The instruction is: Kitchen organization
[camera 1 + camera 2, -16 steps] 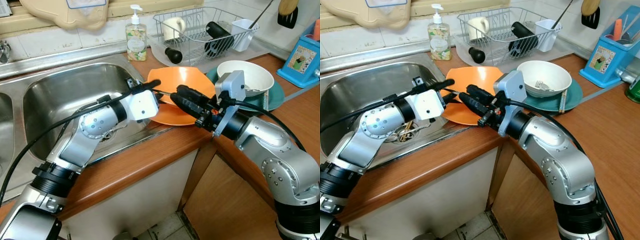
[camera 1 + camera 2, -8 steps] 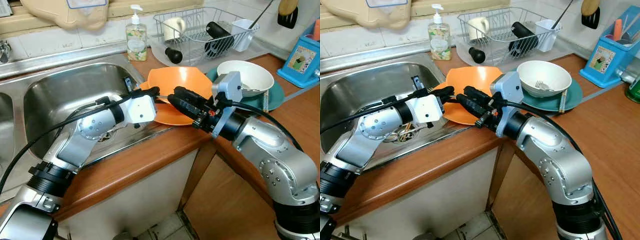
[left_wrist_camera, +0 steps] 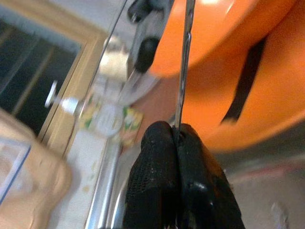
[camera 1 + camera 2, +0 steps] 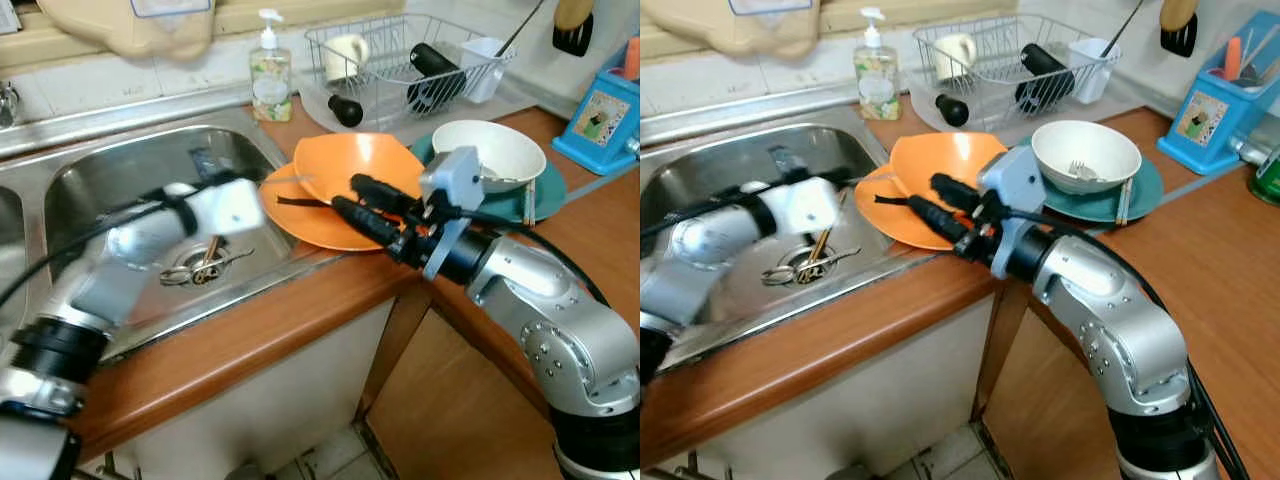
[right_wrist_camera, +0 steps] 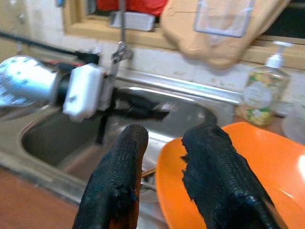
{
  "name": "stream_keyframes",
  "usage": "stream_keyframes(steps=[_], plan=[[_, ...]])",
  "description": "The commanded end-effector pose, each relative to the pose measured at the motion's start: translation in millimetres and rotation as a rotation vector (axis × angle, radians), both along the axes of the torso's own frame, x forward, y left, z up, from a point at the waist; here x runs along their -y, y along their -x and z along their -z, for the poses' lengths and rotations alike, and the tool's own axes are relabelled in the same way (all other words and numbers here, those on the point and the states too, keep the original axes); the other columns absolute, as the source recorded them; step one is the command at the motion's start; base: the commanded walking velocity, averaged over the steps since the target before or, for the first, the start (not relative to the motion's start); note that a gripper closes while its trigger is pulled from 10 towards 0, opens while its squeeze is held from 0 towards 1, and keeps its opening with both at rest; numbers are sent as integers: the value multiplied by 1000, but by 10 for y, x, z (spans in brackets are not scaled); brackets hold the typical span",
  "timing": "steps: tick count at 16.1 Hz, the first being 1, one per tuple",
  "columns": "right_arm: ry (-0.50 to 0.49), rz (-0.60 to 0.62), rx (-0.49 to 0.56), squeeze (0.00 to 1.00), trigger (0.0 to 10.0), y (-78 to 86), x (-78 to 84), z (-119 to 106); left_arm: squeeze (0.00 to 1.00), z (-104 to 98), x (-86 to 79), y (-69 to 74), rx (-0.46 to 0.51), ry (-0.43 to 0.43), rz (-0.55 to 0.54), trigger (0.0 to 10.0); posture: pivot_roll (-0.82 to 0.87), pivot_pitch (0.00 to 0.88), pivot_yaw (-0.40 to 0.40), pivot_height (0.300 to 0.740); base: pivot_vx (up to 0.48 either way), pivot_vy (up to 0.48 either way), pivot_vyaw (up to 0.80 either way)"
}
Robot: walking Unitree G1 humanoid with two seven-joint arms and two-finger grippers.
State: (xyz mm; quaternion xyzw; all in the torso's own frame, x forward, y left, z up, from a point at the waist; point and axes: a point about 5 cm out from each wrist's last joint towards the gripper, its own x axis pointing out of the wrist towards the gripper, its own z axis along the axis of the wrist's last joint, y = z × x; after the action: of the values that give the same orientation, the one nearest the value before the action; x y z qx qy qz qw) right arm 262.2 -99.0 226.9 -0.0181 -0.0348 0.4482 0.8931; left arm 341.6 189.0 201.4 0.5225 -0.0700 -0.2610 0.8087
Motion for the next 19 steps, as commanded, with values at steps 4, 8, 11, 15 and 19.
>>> stream_keyframes(steps=[4,8,11,15,19], plan=[[109,-70,-52,0,10000,82,-55,143,0,201,-372,-173,-104,-28,-193,2275,-10,0,9,740,0,0,0],[179,-62,-93,0,10000,84,-48,259,1000,541,-443,-207,-280,-62,-257,10000,-19,0,16,740,0,0,0],[204,-63,-107,0,10000,118,-61,311,1000,754,-492,-186,-414,-106,-281,10000,-24,0,23,740,0,0,0],[198,2,-111,0,10000,54,-18,315,1000,847,-505,-165,-448,-124,-279,10000,-22,0,22,740,0,0,0],[133,177,-82,0,10000,-153,108,201,0,783,-509,-160,-402,-7,-264,10000,-21,0,15,740,0,0,0]])
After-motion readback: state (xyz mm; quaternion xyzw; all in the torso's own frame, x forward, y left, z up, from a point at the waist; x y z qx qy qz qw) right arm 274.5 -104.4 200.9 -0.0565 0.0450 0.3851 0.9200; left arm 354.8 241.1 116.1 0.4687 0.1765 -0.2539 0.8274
